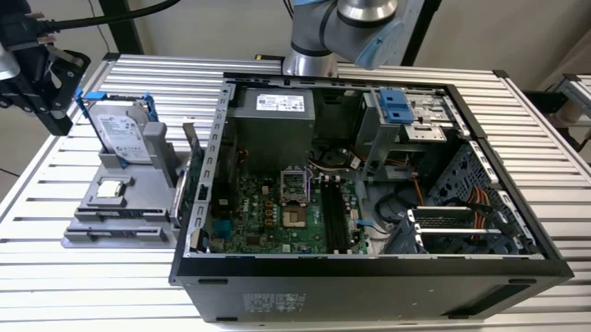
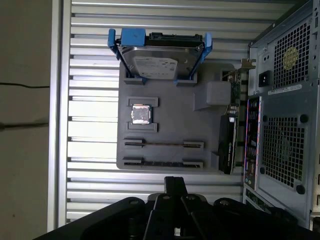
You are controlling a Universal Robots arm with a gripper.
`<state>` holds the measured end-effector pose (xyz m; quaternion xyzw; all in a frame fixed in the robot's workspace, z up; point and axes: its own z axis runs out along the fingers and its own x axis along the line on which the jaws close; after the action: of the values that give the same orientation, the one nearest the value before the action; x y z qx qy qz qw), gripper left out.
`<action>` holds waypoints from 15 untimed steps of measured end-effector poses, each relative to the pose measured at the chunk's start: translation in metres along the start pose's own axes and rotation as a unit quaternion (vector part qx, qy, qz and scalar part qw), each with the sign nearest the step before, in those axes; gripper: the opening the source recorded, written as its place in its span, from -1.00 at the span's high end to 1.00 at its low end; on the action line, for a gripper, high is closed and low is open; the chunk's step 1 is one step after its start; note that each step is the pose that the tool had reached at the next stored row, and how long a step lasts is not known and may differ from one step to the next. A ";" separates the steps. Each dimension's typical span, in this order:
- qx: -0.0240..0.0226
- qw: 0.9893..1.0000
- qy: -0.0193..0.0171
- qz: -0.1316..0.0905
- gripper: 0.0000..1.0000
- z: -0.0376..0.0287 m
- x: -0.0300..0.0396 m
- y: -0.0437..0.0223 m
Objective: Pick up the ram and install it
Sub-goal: 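Pick up the ram and move it above insertion slot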
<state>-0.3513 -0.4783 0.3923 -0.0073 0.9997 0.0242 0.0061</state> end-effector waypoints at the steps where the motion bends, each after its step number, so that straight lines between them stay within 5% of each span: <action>1: 0.000 1.000 0.000 0.000 1.00 0.0000 0.0000 0.0000; 15: 0.000 1.000 0.000 -0.009 1.00 0.0000 0.0001 0.0000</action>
<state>-0.3513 -0.4782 0.3923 -0.0168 0.9995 0.0243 0.0059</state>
